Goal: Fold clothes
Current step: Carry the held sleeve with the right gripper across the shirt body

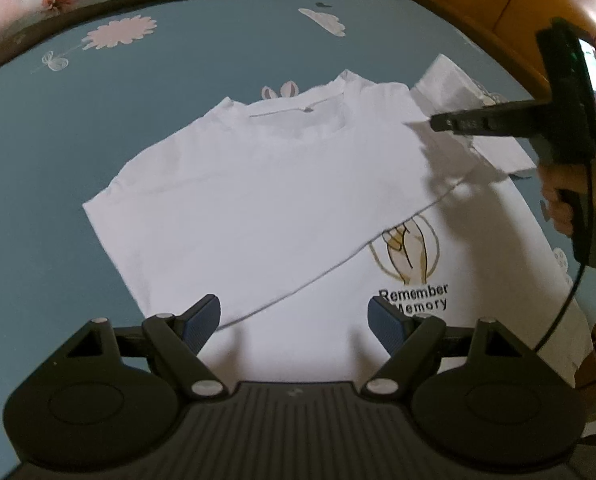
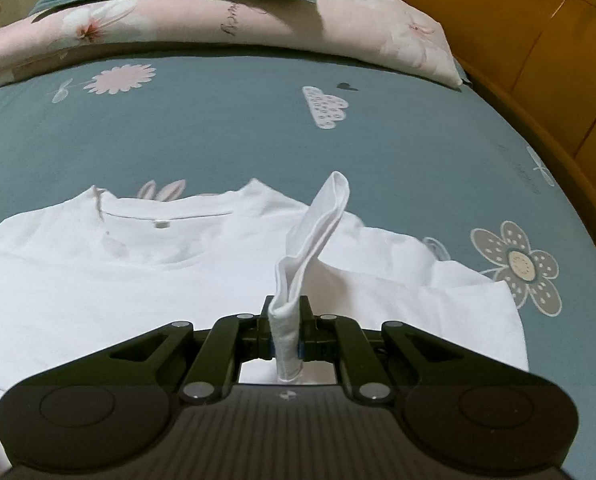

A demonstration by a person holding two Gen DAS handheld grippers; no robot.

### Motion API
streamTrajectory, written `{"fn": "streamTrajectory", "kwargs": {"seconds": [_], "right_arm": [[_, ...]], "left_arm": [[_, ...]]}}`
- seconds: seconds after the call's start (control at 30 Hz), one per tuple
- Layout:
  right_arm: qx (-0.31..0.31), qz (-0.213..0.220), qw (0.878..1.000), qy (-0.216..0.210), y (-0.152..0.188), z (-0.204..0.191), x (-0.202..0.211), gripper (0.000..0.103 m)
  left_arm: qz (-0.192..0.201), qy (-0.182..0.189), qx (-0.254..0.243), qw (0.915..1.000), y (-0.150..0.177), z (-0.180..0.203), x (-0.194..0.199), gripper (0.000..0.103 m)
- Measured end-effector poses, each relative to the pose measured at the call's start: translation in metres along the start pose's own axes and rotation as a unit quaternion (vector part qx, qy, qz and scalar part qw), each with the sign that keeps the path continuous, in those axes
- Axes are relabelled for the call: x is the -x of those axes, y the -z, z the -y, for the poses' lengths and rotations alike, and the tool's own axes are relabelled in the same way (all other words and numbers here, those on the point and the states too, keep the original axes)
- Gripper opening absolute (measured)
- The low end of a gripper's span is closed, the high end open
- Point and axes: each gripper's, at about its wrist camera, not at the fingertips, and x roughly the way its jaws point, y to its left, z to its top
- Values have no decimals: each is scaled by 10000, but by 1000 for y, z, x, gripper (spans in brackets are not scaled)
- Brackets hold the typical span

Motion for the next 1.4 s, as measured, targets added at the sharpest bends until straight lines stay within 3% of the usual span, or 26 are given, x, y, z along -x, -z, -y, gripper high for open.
{"fn": "streamTrajectory", "kwargs": {"seconds": [0.47, 0.8, 1.23, 1.4], "right_arm": [[35, 63, 9996, -286, -14, -58, -1, 10], [435, 46, 9969, -648, -17, -105, 2, 10], [513, 349, 9953, -744, -41, -117, 24, 10], [808, 175, 9925, -898, -33, -137, 16, 10]], "left_arm": [[-33, -36, 128, 9999, 12, -36, 11, 81], [-26, -61, 197, 9998, 20, -49, 14, 81], [24, -90, 333, 9994, 27, -56, 18, 81], [-3, -105, 329, 9994, 29, -56, 16, 81]]}}
